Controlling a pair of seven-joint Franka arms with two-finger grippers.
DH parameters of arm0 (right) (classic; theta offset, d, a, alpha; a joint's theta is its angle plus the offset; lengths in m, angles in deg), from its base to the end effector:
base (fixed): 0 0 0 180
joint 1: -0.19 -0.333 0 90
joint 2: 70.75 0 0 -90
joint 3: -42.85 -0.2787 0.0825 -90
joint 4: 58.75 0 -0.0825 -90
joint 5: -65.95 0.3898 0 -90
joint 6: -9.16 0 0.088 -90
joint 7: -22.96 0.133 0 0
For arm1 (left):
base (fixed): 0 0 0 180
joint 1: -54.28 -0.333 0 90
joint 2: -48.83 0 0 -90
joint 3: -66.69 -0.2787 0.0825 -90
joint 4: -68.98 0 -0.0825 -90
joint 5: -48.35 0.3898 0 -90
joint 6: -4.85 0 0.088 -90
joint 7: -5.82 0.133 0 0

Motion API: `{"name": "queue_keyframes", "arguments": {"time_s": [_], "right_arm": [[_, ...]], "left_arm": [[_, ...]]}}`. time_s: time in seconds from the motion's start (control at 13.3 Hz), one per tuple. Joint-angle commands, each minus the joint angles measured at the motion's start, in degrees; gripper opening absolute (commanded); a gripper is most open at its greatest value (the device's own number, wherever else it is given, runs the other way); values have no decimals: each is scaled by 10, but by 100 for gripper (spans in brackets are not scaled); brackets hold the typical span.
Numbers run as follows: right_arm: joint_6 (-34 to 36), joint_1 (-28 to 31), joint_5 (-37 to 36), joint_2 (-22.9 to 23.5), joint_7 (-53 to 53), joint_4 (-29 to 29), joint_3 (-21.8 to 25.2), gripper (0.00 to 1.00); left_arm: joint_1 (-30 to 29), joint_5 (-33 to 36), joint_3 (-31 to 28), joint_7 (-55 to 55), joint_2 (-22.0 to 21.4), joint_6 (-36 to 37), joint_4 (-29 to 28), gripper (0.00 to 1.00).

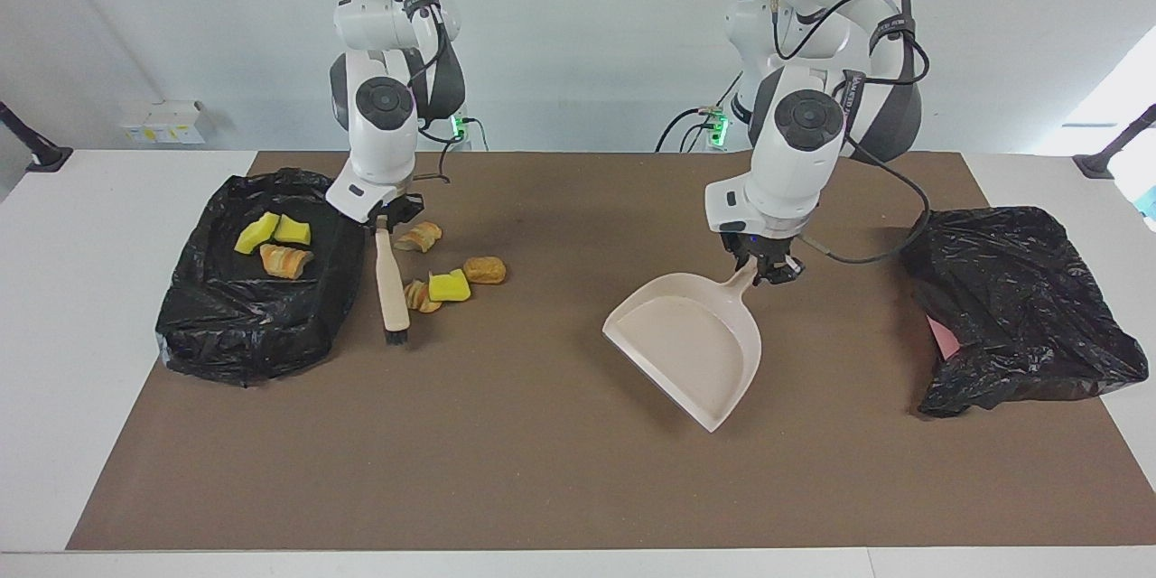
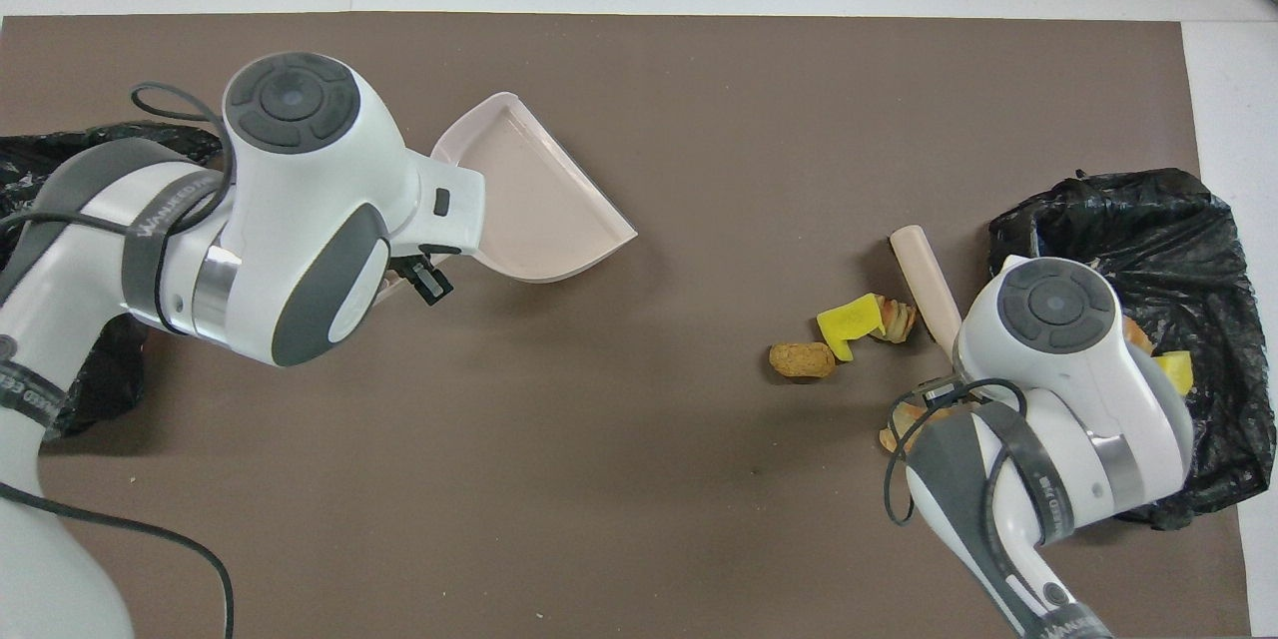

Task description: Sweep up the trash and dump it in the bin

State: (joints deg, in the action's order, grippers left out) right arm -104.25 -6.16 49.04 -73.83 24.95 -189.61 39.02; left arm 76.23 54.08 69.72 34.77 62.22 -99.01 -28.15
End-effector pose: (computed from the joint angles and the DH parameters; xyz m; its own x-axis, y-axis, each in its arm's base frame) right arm 0.4775 0.0598 0.2945 0.9342 0.2503 -0.2540 0.3120 -0.9187 0.2423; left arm 0.5590 -0.2469 0.3839 0.5604 -0.8161 -0.1413 -0.8255 -0.5643 -0.0148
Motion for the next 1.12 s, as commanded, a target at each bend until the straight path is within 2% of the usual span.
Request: {"name": "queue_keyframes", "arguments": {"time_s": [0.0,0.3,0.6,0.75,0.9,1.05], "right_arm": [[-8,3,13,-1,-11,-16,-7,0],[11,-25,131,-7,-14,-25,-7,0],[28,-68,235,-13,-1,-25,-7,0],[54,-78,240,-13,60,-6,-7,0],[90,-69,225,-29,99,25,-2,0],[123,-50,139,-67,109,15,-6,0]], "left_arm": [[50,40,-5,11,-61,-23,-87,0],[86,39,-2,43,-93,-68,-167,0],[140,37,-1,22,-81,-84,-193,0],[149,37,-1,18,-83,-106,-205,0],[184,37,-1,15,-79,-114,-211,0],[189,37,-1,15,-65,-139,-214,0]]}}
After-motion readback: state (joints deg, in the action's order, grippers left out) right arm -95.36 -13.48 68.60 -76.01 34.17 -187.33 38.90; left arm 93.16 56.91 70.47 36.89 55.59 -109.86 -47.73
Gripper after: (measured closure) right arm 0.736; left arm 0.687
